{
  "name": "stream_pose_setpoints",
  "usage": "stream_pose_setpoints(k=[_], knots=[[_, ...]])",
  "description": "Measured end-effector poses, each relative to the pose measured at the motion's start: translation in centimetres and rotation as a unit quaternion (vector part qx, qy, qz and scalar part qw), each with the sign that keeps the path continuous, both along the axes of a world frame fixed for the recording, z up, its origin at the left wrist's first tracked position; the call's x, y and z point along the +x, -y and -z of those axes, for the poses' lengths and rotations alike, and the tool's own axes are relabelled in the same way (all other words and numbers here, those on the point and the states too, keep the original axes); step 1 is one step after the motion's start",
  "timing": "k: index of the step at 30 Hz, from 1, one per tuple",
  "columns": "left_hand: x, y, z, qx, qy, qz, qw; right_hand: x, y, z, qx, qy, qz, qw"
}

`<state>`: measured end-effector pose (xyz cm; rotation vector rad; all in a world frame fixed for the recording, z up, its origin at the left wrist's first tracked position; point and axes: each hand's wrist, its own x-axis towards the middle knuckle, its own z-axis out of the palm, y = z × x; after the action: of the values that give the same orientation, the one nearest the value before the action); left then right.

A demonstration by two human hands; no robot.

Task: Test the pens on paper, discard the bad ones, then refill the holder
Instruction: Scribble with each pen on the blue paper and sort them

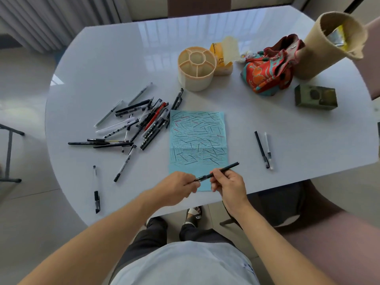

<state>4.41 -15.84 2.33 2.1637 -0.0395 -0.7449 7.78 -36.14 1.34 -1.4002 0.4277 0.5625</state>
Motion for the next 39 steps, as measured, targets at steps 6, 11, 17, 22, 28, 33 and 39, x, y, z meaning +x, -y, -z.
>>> stream_pose_setpoints(k=[6, 11, 17, 22, 28, 33, 39], knots=[[-2.5, -5.9, 1.8, 0.064, -0.01, -0.05, 0.997, 4.8, 7.7, 0.4, -0.11, 0.038, 0.077, 0.99], [-2.1, -3.7, 3.5, 0.143, 0.225, 0.015, 0.964, 3.3, 4.2, 1.3, -0.19, 0.142, -0.045, 0.971], [-3.1, -2.7, 4.9, 0.173, 0.213, 0.046, 0.961, 1.7, -0.3, 2.4, -0.243, 0.267, -0.15, 0.92], [-3.2, -2.6, 5.0, 0.17, 0.208, 0.032, 0.963, 1.7, 0.1, 2.9, -0.303, 0.328, -0.187, 0.875], [-3.0, -2.5, 4.8, 0.168, 0.199, 0.019, 0.965, 2.4, 1.9, 2.2, -0.308, 0.291, -0.149, 0.894], [-2.0, -2.1, 4.2, 0.15, 0.19, -0.009, 0.97, 2.7, 1.3, 0.4, -0.098, 0.149, -0.025, 0.984], [-1.9, -1.7, 3.6, 0.134, 0.182, -0.025, 0.974, 2.1, 0.7, -1.0, -0.002, 0.098, -0.041, 0.994]])
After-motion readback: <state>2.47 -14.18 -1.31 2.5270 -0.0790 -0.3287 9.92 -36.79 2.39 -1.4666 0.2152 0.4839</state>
